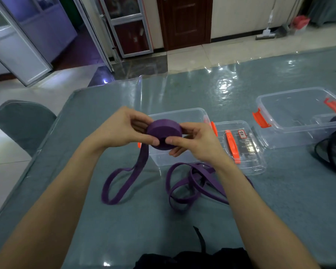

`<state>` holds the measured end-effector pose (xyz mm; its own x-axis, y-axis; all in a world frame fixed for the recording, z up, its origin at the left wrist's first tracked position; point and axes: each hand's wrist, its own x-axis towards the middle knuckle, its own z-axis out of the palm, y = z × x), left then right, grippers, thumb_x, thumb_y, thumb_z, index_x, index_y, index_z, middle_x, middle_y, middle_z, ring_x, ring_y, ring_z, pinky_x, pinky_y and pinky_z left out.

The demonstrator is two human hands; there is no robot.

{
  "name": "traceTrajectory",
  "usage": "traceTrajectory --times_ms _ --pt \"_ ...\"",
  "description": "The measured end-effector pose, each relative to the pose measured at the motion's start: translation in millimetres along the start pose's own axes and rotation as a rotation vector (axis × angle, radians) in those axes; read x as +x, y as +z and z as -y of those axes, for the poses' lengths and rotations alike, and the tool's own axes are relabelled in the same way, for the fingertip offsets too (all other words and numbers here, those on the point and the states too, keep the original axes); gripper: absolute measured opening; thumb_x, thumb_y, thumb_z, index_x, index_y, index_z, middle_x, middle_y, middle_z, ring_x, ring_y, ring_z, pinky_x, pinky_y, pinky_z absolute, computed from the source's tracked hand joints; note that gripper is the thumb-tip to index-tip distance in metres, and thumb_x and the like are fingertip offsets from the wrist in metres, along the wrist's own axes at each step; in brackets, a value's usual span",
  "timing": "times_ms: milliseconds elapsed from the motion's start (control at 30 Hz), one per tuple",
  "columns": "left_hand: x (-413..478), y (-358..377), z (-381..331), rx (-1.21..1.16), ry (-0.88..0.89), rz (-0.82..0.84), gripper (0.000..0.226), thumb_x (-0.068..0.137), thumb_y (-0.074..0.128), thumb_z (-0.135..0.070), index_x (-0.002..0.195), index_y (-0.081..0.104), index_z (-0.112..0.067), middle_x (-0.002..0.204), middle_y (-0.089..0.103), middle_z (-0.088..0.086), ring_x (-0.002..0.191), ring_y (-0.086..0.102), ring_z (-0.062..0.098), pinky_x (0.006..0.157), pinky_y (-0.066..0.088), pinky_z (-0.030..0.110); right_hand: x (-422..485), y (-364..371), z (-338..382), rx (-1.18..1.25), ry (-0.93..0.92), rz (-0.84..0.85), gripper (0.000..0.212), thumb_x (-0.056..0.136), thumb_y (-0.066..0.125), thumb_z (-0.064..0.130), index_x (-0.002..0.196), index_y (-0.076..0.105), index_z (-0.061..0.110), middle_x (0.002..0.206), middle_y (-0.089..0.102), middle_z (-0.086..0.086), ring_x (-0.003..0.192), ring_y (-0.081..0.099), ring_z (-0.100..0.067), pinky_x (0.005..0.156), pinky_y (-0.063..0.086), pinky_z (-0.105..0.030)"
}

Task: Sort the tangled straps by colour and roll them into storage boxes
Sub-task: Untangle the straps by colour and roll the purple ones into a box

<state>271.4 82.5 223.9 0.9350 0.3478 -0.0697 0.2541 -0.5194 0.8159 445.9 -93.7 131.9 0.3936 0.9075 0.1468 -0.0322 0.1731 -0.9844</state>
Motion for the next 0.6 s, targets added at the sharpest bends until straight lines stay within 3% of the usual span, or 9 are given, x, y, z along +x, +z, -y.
traceTrajectory --times_ms 100,200,333,467,533,600 --pt "-3 13 14 -0.119 0.012 -0.071 0.043 0.064 0.101 -0.028 0.104 0.088 -0.031 0.101 0.085 0.002 0.097 0.083 0.019 0.091 0.065 0.029 2 -5 7 0.223 -0.014 -0.037 0.030 0.081 0.094 0.026 0.109 0.085 0.020 0.101 0.082 -0.018 0.072 0.080 -0.042 0.066 0.067 -0.038" --pt "-1 30 24 -0.284 0.026 -0.154 0.043 0.064 0.104 -0.024 0.104 0.088 -0.029 0.103 0.085 0.006 0.100 0.082 0.020 0.091 0.063 0.027 2 -2 8 0.314 -0.008 -0.038 0.038 0.079 0.094 0.032 0.112 0.084 0.015 0.101 0.081 -0.024 0.073 0.080 -0.041 0.067 0.067 -0.038" --pt "0 43 22 -0.381 0.053 -0.142 0.036 0.067 0.095 -0.029 0.103 0.088 -0.031 0.105 0.085 0.002 0.098 0.082 0.016 0.087 0.061 0.021 -1 10 2 0.395 0.008 -0.075 0.034 0.081 0.093 0.032 0.110 0.084 0.016 0.101 0.080 -0.024 0.074 0.081 -0.036 0.067 0.067 -0.035" --pt "-3 42 25 -0.484 0.068 -0.215 0.030 0.093 0.083 -0.016 0.122 0.078 -0.016 0.104 0.084 0.009 0.093 0.083 0.023 0.083 0.065 0.030 -2 6 3 0.407 0.006 -0.104 0.029 0.082 0.091 0.030 0.108 0.085 0.018 0.102 0.081 -0.024 0.075 0.081 -0.036 0.066 0.066 -0.034" --pt "-3 43 26 -0.492 0.063 -0.301 0.037 0.092 0.078 -0.017 0.126 0.073 -0.005 0.103 0.084 0.014 0.091 0.083 0.029 0.081 0.065 0.033 -2 5 4 0.413 -0.001 -0.111 0.030 0.081 0.089 0.029 0.108 0.084 0.018 0.103 0.080 -0.024 0.075 0.081 -0.036 0.066 0.066 -0.034" --pt "-3 45 25 -0.475 0.051 -0.353 0.039 0.086 0.081 -0.019 0.122 0.078 -0.006 0.104 0.084 0.013 0.091 0.083 0.027 0.081 0.065 0.033 -2 6 5 0.420 -0.009 -0.123 0.028 0.083 0.088 0.028 0.109 0.084 0.017 0.104 0.080 -0.024 0.075 0.081 -0.036 0.066 0.067 -0.034"
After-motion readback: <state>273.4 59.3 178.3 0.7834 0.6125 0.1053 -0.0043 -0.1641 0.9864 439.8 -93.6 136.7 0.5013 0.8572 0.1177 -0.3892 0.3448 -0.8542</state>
